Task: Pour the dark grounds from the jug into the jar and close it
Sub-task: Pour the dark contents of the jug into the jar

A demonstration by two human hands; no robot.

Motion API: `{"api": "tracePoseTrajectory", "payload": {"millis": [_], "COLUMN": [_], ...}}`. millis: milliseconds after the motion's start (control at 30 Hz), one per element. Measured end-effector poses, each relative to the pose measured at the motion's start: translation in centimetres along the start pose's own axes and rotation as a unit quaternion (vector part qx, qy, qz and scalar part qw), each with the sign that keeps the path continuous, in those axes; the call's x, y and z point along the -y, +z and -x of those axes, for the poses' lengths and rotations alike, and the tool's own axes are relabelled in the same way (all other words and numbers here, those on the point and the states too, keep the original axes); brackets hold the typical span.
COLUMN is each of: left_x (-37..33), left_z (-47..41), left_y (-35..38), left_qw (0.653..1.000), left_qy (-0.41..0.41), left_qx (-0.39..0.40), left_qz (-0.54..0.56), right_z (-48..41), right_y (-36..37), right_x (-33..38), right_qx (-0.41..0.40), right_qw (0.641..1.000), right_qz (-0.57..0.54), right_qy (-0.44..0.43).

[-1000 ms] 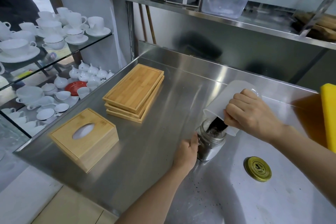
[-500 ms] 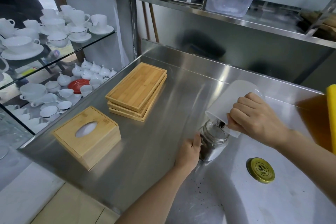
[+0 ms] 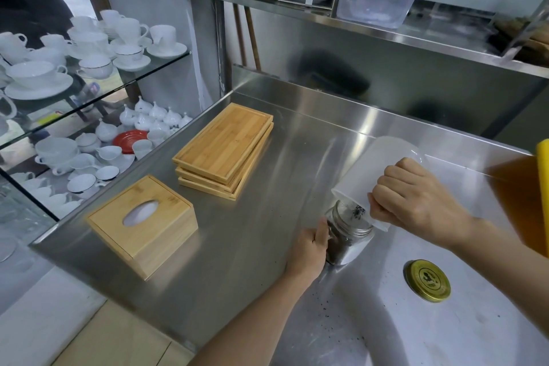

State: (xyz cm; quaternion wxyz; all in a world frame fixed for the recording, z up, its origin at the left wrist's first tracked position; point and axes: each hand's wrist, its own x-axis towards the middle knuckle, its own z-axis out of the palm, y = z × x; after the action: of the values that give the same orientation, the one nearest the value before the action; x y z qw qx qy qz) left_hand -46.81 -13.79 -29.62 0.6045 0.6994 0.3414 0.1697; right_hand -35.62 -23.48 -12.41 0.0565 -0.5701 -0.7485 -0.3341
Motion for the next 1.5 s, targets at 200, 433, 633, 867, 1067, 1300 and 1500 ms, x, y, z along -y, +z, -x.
{"api": "tracePoseTrajectory", "payload": {"millis": [200, 433, 633, 867, 1067, 1300, 1500], "left_x": [0.0, 0.0, 0.0, -0.1, 0.2, 0.2, -0.5], "left_z": [0.0, 0.0, 0.1, 0.2, -0.1, 0.0, 0.4], "left_y": [0.0, 0.0, 0.0, 0.1, 0.3, 0.3, -0.1], "left_qw": [1.000, 1.000, 1.000, 1.000, 1.000, 1.000, 1.000], "left_qy": [0.010, 0.014, 0.012, 0.017, 0.007, 0.008, 0.015], "left_qx": [0.001, 0.003, 0.002, -0.005, -0.012, -0.021, -0.020], "left_qz": [0.003, 0.002, -0.005, -0.005, -0.009, -0.014, 0.008], "right_z": [0.3, 0.1, 0.5, 0.9, 0.8, 0.5, 1.4], "right_y": [-0.2, -0.2, 0.0, 0.3, 0.1, -0.4, -0.4], "right_x": [0.0, 0.1, -0.1, -0.1, 0.2, 0.3, 0.3], "right_qx": [-0.004, 0.007, -0.003, -0.009, 0.006, 0.007, -0.036], "right_qw": [1.000, 1.000, 1.000, 1.000, 0.999, 1.000, 0.987], "right_qz": [0.003, 0.006, 0.005, 0.008, 0.014, -0.004, -0.059], "right_qy": [-0.004, -0.010, -0.013, -0.025, -0.038, 0.001, 0.147]}}
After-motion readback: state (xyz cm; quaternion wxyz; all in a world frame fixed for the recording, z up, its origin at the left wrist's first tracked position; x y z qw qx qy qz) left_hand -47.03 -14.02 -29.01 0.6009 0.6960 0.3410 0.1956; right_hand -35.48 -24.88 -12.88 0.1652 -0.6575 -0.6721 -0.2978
